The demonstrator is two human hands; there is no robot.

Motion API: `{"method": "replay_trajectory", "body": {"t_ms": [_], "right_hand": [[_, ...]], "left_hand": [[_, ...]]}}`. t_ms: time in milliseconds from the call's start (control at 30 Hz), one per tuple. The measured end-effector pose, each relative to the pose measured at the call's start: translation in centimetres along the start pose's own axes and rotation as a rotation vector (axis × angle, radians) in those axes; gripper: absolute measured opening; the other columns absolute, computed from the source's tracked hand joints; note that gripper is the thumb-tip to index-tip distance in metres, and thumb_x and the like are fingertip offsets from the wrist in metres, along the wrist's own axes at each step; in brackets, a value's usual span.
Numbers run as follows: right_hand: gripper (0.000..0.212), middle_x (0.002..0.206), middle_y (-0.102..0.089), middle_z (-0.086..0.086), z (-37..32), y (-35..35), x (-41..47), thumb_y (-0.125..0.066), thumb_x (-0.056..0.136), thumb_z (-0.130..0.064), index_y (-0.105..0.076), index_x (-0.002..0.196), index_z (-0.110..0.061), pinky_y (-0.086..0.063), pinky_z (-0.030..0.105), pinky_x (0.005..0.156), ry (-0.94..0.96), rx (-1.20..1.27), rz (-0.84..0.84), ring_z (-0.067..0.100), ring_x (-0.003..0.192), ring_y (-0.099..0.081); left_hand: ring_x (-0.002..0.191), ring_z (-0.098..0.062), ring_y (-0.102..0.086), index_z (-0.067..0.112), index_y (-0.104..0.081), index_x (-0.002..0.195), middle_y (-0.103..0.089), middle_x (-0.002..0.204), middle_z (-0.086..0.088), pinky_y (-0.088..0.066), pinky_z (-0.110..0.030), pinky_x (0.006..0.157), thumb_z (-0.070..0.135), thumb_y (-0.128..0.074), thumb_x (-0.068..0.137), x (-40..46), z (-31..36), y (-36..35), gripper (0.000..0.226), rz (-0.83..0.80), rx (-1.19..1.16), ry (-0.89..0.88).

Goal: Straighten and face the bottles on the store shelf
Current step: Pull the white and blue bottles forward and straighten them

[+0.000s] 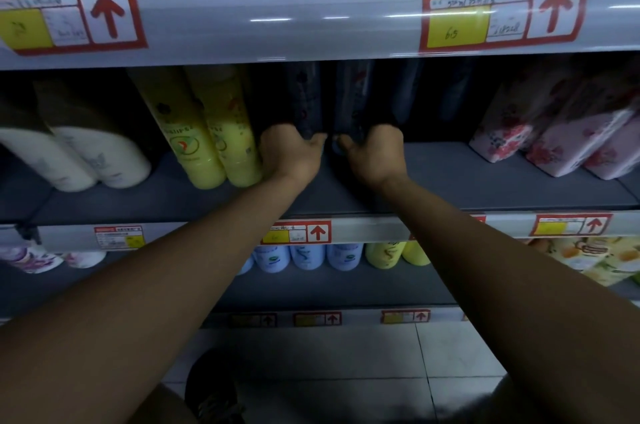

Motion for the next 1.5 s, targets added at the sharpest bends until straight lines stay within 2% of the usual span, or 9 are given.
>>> {"method": "replay_trajectory", "body": {"t_ms": [67,133,233,300,433,567,800,967,1500], "right_hand": [[0.041,0.096,-0.073,0.019,0.3,0.1,0.1,-0.074,0.09,-0.034,-0.072,0.094,0.006,-0.056,0.031,0.074,-0.022,-0.018,-0.032,0.028,0.09,-0.07],[0.045,0.094,-0.073,0.019,0.6,0.3,0.2,-0.075,0.088,-0.038,-0.072,0.092,0.006,-0.058,0.037,0.074,-0.033,-0.043,-0.056,0.029,0.088,-0.07],[0.046,0.104,-0.073,0.018,1.1,0.8,0.1,-0.076,0.086,-0.041,-0.072,0.101,0.002,-0.058,0.037,0.08,-0.03,-0.097,-0.077,0.03,0.097,-0.069],[0.049,0.109,-0.071,0.018,1.3,1.3,-0.1,-0.076,0.084,-0.044,-0.07,0.105,0.0,-0.057,0.038,0.085,-0.021,-0.134,-0.072,0.032,0.103,-0.068],[0.047,0.117,-0.066,0.021,1.9,2.7,-0.6,-0.074,0.085,-0.039,-0.063,0.111,-0.001,-0.054,0.039,0.09,-0.029,-0.182,-0.071,0.037,0.11,-0.062],[0.045,0.121,-0.064,0.02,2.6,4.8,-1.2,-0.071,0.084,-0.032,-0.062,0.118,-0.004,-0.053,0.04,0.093,-0.01,-0.21,-0.075,0.038,0.113,-0.062],[0.046,0.119,-0.067,0.008,4.0,8.7,-2.6,-0.069,0.085,-0.023,-0.061,0.129,-0.011,-0.049,0.033,0.097,0.017,-0.203,-0.077,0.027,0.112,-0.063],[0.043,0.118,-0.067,0.009,5.1,11.2,-3.8,-0.066,0.085,-0.02,-0.061,0.127,-0.012,-0.05,0.036,0.096,0.034,-0.227,-0.074,0.028,0.109,-0.064],[0.042,0.117,-0.068,0.008,8.5,14.8,-3.9,-0.064,0.09,-0.019,-0.059,0.13,-0.008,-0.049,0.034,0.092,0.03,-0.231,-0.062,0.029,0.11,-0.062]], "left_hand": [[0.083,-0.023,-0.063,0.009,-0.061,0.078,-0.062,0.084,-0.008,-0.038,-0.028,0.063,0.037,-0.076,0.086,-0.6,0.1,0.2,0.033,0.013,0.052,-0.016],[0.096,-0.028,-0.062,0.003,-0.061,0.093,-0.063,0.099,-0.014,-0.038,-0.03,0.068,0.037,-0.077,0.085,-1.1,0.0,0.3,0.038,0.029,0.085,-0.027],[0.114,-0.034,-0.054,-0.001,-0.053,0.114,-0.053,0.122,-0.02,-0.043,-0.034,0.09,0.034,-0.079,0.083,-1.9,-0.6,0.0,0.053,0.04,0.067,-0.047],[0.111,-0.033,-0.056,0.007,-0.049,0.109,-0.05,0.12,-0.016,-0.048,-0.04,0.097,0.028,-0.081,0.079,-2.5,-0.9,0.0,0.049,0.091,-0.007,-0.081],[0.093,-0.027,-0.062,0.02,-0.044,0.103,-0.05,0.105,-0.001,-0.055,-0.045,0.082,0.02,-0.077,0.074,-3.8,-1.3,0.2,0.044,0.131,-0.094,-0.134],[0.089,-0.022,-0.062,0.027,-0.05,0.107,-0.057,0.097,0.005,-0.056,-0.043,0.081,0.021,-0.075,0.077,-5.3,-1.0,-0.5,0.04,0.017,-0.101,-0.198],[0.076,-0.008,-0.06,0.022,-0.059,0.108,-0.062,0.102,0.001,-0.054,-0.028,0.072,0.019,-0.074,0.083,-7.4,0.4,-1.8,0.03,-0.078,-0.119,-0.285],[0.077,-0.01,-0.062,0.021,-0.061,0.11,-0.063,0.101,0.002,-0.056,-0.033,0.075,0.021,-0.074,0.084,-8.6,1.9,-2.7,0.029,-0.098,-0.151,-0.314],[0.076,-0.007,-0.058,0.017,-0.062,0.11,-0.064,0.098,0.002,-0.052,-0.022,0.074,0.02,-0.073,0.087,-9.1,6.0,-6.4,0.025,-0.133,-0.119,-0.399]]}}
Point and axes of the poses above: each hand's wrist, its own x-axis towards the middle knuckle, its own y-axis out of the back of the hand, z = x × y, the point moved 3 cm from there along x, towards the middle knuckle
